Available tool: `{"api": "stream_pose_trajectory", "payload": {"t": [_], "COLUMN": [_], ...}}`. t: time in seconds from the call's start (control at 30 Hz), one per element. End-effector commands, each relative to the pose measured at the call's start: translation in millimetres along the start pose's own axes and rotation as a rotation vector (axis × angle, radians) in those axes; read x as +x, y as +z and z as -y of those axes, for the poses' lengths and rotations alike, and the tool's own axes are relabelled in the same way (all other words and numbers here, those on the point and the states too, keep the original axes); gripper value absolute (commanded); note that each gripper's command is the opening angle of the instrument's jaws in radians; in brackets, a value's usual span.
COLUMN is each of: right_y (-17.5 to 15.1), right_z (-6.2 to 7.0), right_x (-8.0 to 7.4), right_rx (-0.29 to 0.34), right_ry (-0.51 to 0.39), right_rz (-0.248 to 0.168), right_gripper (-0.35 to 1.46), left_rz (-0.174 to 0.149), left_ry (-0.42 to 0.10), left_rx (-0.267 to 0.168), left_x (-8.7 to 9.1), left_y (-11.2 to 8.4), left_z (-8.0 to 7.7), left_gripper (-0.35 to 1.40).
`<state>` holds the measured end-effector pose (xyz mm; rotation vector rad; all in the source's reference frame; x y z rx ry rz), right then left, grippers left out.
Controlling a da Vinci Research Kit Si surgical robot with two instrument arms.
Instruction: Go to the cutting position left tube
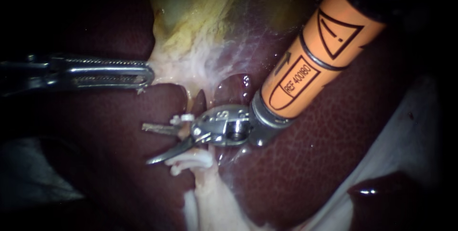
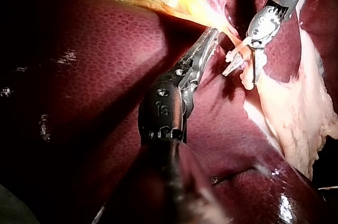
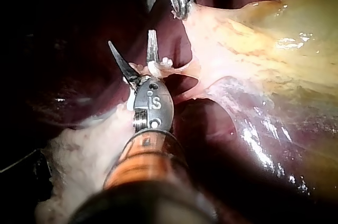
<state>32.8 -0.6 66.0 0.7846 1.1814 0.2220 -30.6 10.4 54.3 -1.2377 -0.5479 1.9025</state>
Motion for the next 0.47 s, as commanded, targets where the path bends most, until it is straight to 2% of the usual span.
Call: {"api": "stream_pose_trajectory", "payload": {"t": [0.03,0.47], "right_y": [0.0,-0.1], "right_z": [0.1,-0.6], "right_x": [0.0,-0.8], "right_rx": [0.000,0.001], "right_ry": [-0.001,0.026], "right_rz": [0.002,0.004], "right_gripper": [1.38,1.38], "left_rz": [0.000,0.000], "left_ry": [0.000,0.001], "left_rx": [-0.001,-0.001], "left_x": [0.0,-0.1], "left_y": [0.0,0.0], "left_z": [0.0,0.1], "left_gripper": [-0.35,-0.35]}}
